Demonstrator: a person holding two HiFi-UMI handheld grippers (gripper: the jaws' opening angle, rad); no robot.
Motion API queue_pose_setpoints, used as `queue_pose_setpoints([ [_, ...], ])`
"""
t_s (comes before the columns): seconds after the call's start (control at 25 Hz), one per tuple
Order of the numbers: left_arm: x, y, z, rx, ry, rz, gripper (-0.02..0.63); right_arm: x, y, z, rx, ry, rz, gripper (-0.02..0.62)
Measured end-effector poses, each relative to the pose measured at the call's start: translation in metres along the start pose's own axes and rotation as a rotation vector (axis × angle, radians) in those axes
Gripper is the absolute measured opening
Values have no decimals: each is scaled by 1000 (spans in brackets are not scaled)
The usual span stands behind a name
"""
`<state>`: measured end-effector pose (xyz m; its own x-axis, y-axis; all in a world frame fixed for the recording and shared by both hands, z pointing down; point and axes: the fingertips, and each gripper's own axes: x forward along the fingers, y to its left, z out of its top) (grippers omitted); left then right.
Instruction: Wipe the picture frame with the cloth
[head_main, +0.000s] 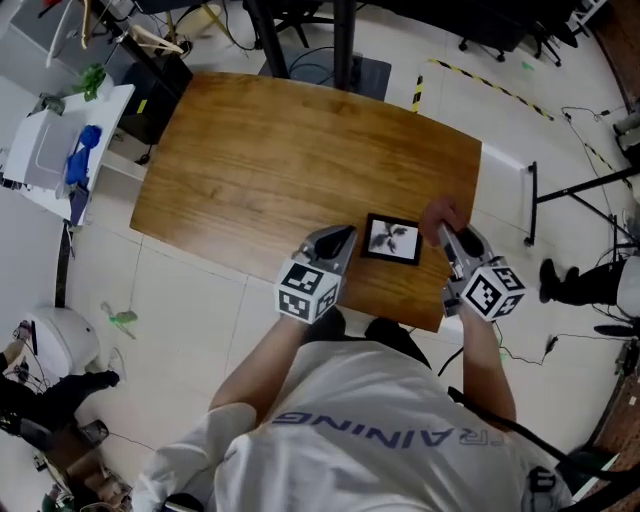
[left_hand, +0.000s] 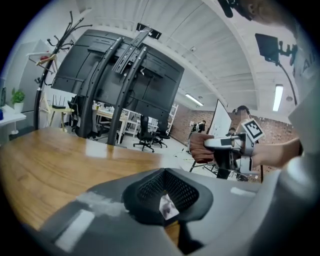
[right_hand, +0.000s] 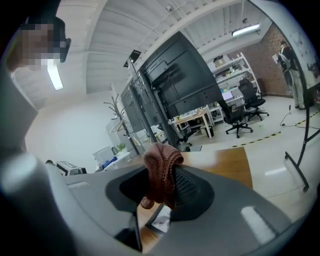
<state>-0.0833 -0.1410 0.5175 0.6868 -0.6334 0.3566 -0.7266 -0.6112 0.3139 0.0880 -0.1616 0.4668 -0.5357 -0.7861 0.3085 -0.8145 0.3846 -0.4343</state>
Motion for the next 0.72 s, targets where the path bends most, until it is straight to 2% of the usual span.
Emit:
queue_pose_setpoints([
  [0.4, 41, -17, -105, -1, 228, -25, 3, 79, 23, -83, 27, 253, 151, 121],
  [0.6, 58, -30, -133, 8, 302, -44, 3, 107, 18, -123, 70, 358, 145, 121],
  [0.72, 66, -29, -144, -3, 334, -29, 3, 117, 15, -141, 65, 412, 124, 121],
])
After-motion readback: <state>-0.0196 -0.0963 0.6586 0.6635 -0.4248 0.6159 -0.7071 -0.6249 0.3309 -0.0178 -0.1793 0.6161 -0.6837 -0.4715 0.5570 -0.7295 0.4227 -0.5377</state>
